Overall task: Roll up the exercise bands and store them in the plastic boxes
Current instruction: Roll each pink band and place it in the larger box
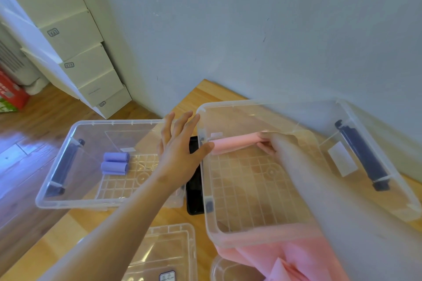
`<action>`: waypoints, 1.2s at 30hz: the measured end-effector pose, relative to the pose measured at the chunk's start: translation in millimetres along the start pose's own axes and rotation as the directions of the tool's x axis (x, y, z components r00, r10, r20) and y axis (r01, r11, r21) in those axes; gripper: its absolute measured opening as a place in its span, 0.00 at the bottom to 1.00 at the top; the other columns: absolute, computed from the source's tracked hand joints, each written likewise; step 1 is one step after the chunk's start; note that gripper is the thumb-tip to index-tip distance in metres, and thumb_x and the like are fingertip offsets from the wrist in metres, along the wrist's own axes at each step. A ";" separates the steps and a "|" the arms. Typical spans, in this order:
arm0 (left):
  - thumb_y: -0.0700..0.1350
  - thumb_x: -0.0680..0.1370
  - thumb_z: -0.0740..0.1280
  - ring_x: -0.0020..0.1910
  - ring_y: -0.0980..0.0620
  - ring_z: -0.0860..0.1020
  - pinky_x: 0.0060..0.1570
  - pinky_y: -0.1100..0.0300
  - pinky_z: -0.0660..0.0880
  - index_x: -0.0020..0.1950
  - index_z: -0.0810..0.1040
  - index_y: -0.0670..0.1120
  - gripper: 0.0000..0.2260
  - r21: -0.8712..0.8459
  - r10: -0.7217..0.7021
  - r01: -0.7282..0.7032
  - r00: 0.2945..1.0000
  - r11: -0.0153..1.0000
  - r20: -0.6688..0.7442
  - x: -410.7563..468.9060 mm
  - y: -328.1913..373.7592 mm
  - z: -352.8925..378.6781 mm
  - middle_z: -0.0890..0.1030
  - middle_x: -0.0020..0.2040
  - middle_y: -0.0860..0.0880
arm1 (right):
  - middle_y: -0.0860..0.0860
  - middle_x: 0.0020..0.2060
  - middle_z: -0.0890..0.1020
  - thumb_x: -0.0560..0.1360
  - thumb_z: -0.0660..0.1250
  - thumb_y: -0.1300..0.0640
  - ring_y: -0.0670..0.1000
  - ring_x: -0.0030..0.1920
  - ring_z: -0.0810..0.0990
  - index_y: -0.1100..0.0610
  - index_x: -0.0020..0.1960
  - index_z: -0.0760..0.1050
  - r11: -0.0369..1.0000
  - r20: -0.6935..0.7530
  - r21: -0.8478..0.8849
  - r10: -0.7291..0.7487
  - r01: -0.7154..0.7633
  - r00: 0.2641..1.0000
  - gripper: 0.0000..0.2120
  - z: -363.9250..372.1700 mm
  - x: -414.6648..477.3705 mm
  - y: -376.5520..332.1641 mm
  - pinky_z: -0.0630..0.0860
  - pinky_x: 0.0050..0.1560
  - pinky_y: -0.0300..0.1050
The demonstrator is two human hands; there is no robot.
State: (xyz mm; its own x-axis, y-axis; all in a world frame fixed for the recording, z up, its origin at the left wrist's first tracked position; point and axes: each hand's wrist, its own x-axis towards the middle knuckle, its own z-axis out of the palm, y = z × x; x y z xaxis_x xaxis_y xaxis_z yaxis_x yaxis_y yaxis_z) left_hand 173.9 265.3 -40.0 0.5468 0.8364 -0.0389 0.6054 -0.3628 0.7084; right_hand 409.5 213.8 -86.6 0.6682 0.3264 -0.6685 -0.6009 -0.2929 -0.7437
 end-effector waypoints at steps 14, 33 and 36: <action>0.55 0.79 0.64 0.75 0.62 0.37 0.75 0.49 0.41 0.78 0.57 0.55 0.29 -0.010 0.007 -0.007 1.000 1.000 0.001 0.5 0.4 0.2 0.52 0.78 0.60 | 0.55 0.46 0.80 0.70 0.73 0.66 0.53 0.35 0.82 0.63 0.45 0.72 0.999 -0.112 0.005 -0.051 0.051 0.992 0.11 10.9 3.7 19.9 0.79 0.46 0.42; 0.55 0.79 0.63 0.76 0.61 0.37 0.75 0.48 0.43 0.78 0.56 0.54 0.30 0.011 -0.001 0.001 1.000 1.000 0.006 2.9 -0.1 3.0 0.52 0.78 0.60 | 0.55 0.52 0.80 0.73 0.69 0.45 0.57 0.56 0.76 0.52 0.44 0.73 0.551 0.051 -0.777 -0.427 0.304 0.903 0.11 0.1 2.7 23.0 0.69 0.45 0.44; 0.56 0.79 0.63 0.76 0.61 0.37 0.75 0.49 0.42 0.78 0.55 0.54 0.30 0.023 -0.009 0.008 1.000 1.000 0.022 3.3 -0.1 2.6 0.51 0.78 0.60 | 0.57 0.55 0.80 0.75 0.66 0.46 0.58 0.59 0.75 0.54 0.52 0.77 0.488 0.108 -0.813 -0.408 0.317 0.907 0.13 -0.9 2.5 19.5 0.69 0.47 0.45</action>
State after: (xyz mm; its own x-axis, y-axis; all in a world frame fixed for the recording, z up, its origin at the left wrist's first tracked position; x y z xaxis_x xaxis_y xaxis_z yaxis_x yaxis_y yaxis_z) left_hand 177.2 267.1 -42.1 0.5541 0.8302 -0.0607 0.6230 -0.3652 0.6917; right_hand 399.8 208.1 -102.8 0.8037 0.5124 -0.3025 0.2748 -0.7705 -0.5751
